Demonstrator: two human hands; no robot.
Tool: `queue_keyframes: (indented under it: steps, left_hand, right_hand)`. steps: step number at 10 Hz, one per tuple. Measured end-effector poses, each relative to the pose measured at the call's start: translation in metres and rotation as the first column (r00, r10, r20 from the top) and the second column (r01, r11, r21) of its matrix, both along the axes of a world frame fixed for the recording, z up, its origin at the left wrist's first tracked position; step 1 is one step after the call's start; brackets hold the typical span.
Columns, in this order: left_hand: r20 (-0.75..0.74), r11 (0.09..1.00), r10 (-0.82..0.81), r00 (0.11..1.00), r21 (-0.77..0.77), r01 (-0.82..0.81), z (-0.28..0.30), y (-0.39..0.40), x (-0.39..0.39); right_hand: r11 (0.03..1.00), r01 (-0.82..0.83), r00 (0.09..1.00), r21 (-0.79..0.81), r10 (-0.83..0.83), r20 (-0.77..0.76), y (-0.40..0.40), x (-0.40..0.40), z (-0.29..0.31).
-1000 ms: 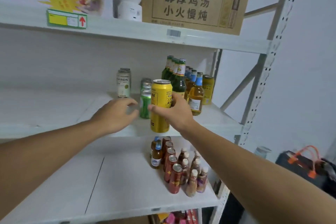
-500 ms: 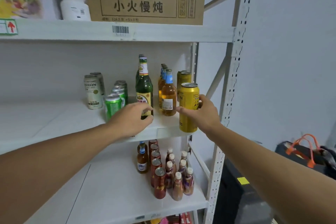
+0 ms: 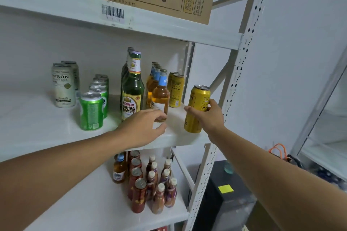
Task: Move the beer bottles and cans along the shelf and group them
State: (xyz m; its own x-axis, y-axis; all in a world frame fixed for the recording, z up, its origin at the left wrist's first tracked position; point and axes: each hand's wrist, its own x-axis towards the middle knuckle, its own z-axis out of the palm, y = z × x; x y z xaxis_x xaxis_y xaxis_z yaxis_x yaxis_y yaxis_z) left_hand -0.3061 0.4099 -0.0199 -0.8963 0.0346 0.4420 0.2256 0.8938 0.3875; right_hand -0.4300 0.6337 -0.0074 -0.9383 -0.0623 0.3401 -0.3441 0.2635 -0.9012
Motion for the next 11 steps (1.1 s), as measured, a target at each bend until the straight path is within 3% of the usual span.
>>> queue_keyframes:
  steps: [2,4,6,11]
  left_hand:
    - [0.036,0.997,0.070,0.997,-0.028,-0.069,-0.005,0.003,-0.013]
    - [0.052,0.989,0.135,0.989,0.049,-0.138,0.004,0.015,-0.031]
    - [0.032,0.972,0.233,0.972,0.010,-0.233,-0.001,0.030,-0.043]
    - [0.018,0.958,0.286,0.958,0.027,-0.286,0.005,0.043,-0.043]
  right_hand:
    - [1.000,-0.014,0.999,0.028,0.015,-0.036,-0.016,-0.045,-0.014]
    - [0.995,-0.098,0.995,0.023,0.098,0.008,-0.034,-0.095,-0.018]
    - [0.982,-0.184,0.982,0.036,0.182,0.042,-0.053,-0.140,-0.021]
    - [0.981,-0.177,0.984,0.084,0.174,0.044,-0.073,-0.161,-0.025]
